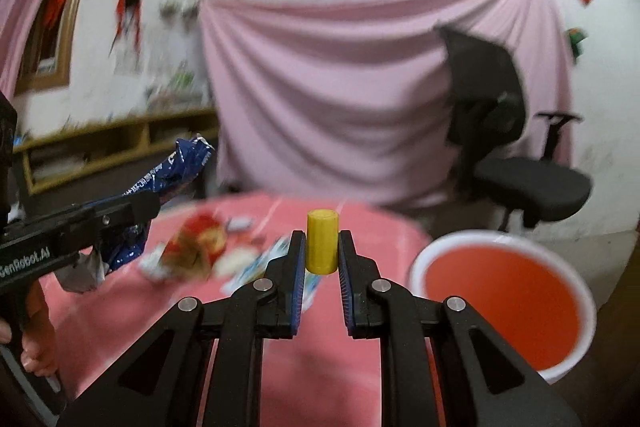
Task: Collect trash
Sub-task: 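Carry the wrapper and yellow cap over the orange basin and open both tools, then move both tools back over the table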
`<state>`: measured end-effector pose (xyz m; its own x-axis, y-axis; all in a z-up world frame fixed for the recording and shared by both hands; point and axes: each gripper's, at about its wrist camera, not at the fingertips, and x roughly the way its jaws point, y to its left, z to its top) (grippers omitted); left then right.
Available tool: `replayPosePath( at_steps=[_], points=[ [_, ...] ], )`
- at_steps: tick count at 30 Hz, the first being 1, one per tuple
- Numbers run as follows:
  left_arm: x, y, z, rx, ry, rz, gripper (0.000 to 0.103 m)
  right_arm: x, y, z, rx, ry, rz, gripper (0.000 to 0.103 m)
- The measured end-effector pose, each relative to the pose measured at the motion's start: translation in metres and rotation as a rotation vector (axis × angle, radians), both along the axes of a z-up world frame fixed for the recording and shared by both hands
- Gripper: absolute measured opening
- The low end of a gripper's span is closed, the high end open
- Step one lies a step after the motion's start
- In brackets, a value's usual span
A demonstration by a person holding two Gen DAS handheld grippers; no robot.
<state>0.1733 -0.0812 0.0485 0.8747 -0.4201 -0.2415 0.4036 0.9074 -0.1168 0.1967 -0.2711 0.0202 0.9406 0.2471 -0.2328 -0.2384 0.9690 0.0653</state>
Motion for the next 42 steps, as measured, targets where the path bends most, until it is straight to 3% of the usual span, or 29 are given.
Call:
replayPosePath(
  at_steps=[5,12,19,23,29,36,42],
  points=[
    [0.018,-0.045,0.016,0.006,-0.052,-0.095,0.019,-0.006,-0.046,0.009,0.082,-0.101,-0.178,0.014],
    [0.052,-0.111,0.008,0.033,0.003,-0.225,0.019,0.008,-0.102,0.001,0.177,-0.032,-0.349,0.014],
    [0.099,-0.165,-0.016,0.058,0.216,-0.305,0.019,0.027,-0.141,-0.024,0.245,0.153,-0.431,0.014],
    [0.126,-0.182,-0.036,0.073,0.37,-0.319,0.019,0.028,-0.155,-0.037,0.288,0.238,-0.447,0.014],
    [0.147,-0.201,-0.063,0.131,0.526,-0.32,0.019,0.037,-0.172,-0.055,0.371,0.366,-0.454,0.014],
    [0.156,-0.211,-0.081,0.18,0.624,-0.292,0.02,0.042,-0.177,-0.073,0.44,0.479,-0.448,0.014],
    [0.159,-0.208,-0.087,0.187,0.64,-0.28,0.027,0.037,-0.176,-0.073,0.45,0.485,-0.454,0.014]
  ],
)
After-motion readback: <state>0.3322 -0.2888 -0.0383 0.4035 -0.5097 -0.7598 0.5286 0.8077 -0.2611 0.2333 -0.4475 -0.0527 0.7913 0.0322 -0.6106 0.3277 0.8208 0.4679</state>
